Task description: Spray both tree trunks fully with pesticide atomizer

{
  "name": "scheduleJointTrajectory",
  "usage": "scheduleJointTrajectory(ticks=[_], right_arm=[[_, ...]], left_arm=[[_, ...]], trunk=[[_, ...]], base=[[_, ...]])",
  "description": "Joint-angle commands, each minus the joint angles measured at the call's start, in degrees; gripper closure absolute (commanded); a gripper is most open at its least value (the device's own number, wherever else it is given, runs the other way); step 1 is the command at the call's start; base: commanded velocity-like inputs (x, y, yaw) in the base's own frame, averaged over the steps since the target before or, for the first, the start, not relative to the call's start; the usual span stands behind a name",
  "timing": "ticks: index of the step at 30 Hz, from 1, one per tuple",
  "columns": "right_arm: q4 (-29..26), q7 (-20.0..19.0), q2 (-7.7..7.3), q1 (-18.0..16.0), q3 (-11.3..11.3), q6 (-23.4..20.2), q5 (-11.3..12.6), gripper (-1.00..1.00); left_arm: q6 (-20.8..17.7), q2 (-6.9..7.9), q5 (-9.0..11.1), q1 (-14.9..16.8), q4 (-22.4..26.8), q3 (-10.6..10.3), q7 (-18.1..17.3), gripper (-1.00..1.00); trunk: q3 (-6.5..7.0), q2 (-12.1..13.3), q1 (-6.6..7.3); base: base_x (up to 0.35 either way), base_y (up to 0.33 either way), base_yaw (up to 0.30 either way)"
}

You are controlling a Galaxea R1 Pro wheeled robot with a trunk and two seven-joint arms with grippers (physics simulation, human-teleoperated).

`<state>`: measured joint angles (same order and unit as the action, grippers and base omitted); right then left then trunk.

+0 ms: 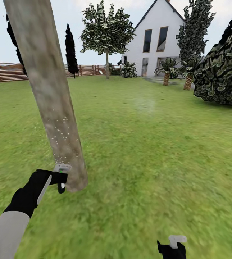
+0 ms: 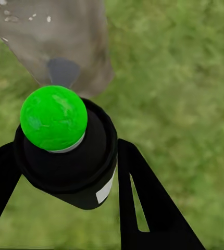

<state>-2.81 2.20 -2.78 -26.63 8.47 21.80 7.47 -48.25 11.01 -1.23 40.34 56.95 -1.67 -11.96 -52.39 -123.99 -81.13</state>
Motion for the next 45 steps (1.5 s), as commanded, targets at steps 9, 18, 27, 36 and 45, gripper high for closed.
scheduleJointTrajectory(ticks=[9, 18, 27, 36, 45], right_arm=[[0.0, 0.0, -0.03, 0.0, 0.0, 0.0, 0.0, -1.00], [0.0, 0.0, 0.00, 0.0, 0.0, 0.0, 0.0, -1.00], [0.0, 0.0, 0.05, 0.0, 0.0, 0.0, 0.0, -1.00], [0.0, 0.0, 0.05, 0.0, 0.1, 0.0, 0.0, -1.00], [0.0, 0.0, 0.05, 0.0, 0.0, 0.0, 0.0, -1.00]], left_arm=[[0.3, 0.20, 0.0, 0.0, -1.7, 0.2, 0.1, 1.00], [6.4, 0.30, 0.2, 0.0, -6.9, 0.4, 3.9, 1.00], [11.3, 0.00, 0.6, 0.0, -11.5, 7.3, 4.2, 1.00], [20.3, -4.44, 0.7, 0.0, -19.8, 7.3, 10.9, 1.00], [20.4, -4.59, 0.9, 0.0, -19.8, 7.2, 11.0, 1.00]], trunk=[[0.00, 0.0, 0.00], [0.00, 0.0, 0.00], [0.00, 0.0, 0.00], [0.00, 0.0, 0.00], [0.00, 0.0, 0.00]], base=[[0.053, -0.264, 0.157], [0.052, -0.271, 0.001], [0.157, -0.243, 0.224], [0.249, -0.183, 0.260], [0.128, -0.211, 0.095]])
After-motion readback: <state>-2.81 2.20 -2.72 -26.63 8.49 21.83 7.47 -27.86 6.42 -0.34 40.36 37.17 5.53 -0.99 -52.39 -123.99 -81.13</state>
